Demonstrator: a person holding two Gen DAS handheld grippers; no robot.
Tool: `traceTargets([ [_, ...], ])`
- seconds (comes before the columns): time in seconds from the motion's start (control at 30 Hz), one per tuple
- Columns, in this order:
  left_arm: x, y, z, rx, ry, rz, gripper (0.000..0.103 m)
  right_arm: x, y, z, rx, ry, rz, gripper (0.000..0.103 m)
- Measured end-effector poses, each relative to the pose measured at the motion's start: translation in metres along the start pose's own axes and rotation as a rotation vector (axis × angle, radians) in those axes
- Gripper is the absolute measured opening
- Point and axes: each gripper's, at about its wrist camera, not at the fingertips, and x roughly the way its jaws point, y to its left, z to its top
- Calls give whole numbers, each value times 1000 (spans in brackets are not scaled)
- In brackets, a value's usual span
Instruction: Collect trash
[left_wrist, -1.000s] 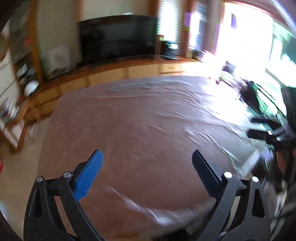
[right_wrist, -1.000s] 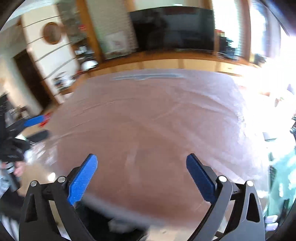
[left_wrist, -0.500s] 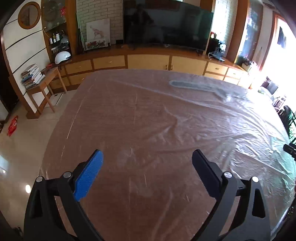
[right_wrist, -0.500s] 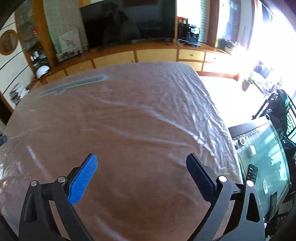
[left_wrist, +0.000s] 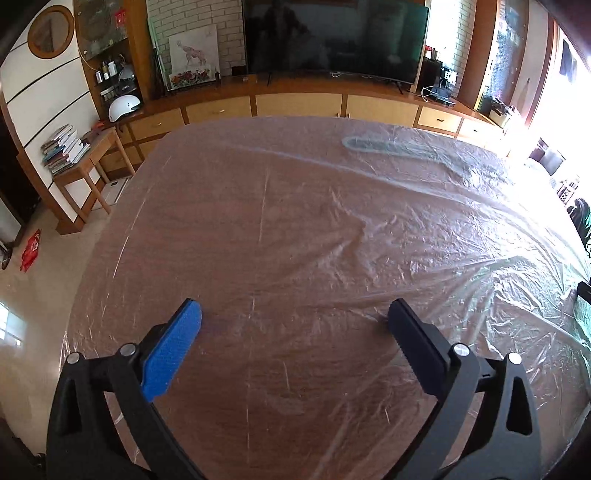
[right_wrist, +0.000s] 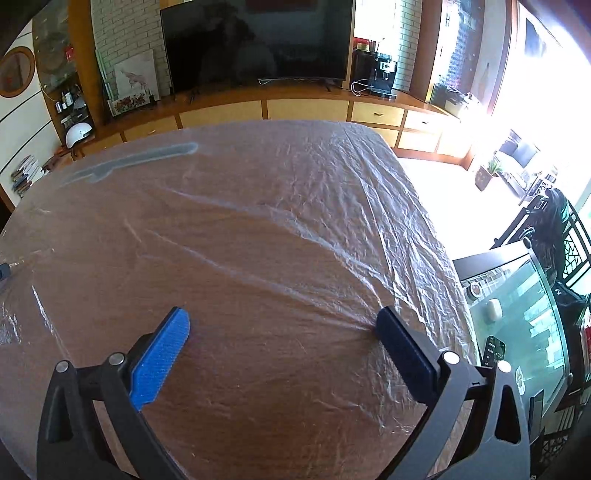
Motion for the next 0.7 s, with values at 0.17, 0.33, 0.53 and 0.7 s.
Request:
traceTargets([
  [0.17,0,1,0,-2,1,-3,102,0,0,0,0,0,0,99],
  [0.33,1,2,0,-3,1,-3,102,0,0,0,0,0,0,99],
  [0.53,5,6,3,-7,1,-1,102,0,0,0,0,0,0,99],
  [0.7,6,6,4,-8,1,0,102,0,0,0,0,0,0,99],
])
